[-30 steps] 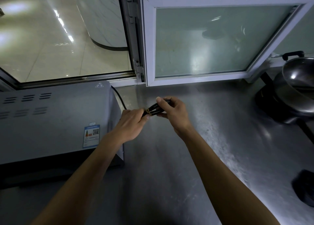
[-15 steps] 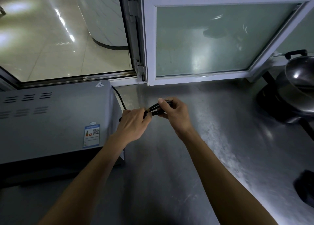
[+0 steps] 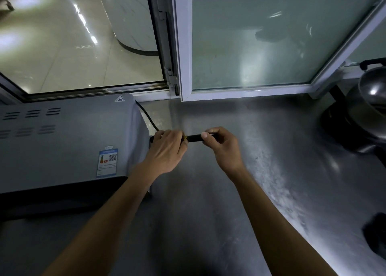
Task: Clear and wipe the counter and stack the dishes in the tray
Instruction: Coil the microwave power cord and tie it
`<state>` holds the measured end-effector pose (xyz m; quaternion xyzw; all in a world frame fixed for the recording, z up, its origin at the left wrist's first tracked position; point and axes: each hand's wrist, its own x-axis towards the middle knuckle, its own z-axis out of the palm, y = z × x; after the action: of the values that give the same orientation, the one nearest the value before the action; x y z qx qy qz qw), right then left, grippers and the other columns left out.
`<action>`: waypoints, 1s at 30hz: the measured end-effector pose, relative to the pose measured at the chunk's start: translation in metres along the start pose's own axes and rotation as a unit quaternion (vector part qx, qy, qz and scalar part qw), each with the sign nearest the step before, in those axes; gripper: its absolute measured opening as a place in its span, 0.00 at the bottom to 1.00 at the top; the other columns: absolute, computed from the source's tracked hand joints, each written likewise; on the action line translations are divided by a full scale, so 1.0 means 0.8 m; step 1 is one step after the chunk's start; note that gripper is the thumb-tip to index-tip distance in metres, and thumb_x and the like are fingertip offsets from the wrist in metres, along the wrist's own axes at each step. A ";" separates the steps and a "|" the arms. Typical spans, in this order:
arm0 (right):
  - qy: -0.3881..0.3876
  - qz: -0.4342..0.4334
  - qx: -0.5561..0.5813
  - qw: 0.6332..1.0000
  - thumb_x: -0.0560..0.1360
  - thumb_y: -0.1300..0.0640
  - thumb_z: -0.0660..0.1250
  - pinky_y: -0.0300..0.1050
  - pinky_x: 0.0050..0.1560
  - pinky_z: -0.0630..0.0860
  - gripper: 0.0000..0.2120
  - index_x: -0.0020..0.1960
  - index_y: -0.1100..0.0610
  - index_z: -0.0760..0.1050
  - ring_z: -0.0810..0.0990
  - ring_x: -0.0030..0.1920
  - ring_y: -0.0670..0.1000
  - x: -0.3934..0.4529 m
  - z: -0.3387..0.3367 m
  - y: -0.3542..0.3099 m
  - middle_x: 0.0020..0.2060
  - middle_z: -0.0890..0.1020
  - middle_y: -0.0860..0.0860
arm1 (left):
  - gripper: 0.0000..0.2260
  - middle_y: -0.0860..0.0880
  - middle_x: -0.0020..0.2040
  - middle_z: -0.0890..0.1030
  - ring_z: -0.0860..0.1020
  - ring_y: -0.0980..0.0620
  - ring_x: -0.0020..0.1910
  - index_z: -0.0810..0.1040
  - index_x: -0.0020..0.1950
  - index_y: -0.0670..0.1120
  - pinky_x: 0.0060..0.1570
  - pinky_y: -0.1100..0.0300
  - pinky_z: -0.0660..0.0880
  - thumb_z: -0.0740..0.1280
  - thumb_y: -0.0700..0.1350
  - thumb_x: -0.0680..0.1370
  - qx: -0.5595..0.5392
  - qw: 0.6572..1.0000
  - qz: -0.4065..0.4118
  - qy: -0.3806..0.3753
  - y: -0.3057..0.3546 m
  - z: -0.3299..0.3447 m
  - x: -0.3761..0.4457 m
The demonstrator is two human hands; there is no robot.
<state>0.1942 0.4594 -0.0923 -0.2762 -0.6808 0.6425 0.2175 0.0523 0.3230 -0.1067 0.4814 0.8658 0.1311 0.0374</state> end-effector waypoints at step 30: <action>-0.001 -0.101 -0.233 0.967 0.72 0.66 0.72 0.41 0.51 0.79 0.18 0.60 0.54 0.78 0.79 0.49 0.43 0.161 0.023 0.173 0.53 0.82 0.46 | 0.10 0.50 0.56 0.76 0.69 0.47 0.64 0.77 0.58 0.49 0.67 0.48 0.60 0.66 0.43 0.77 0.047 0.992 -0.116 0.002 -0.070 0.165 0.137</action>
<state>0.0986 0.5327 -0.2390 -0.2484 -0.8364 0.4412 0.2098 -0.0270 0.4128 -0.2414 0.3789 0.9210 0.0862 0.0280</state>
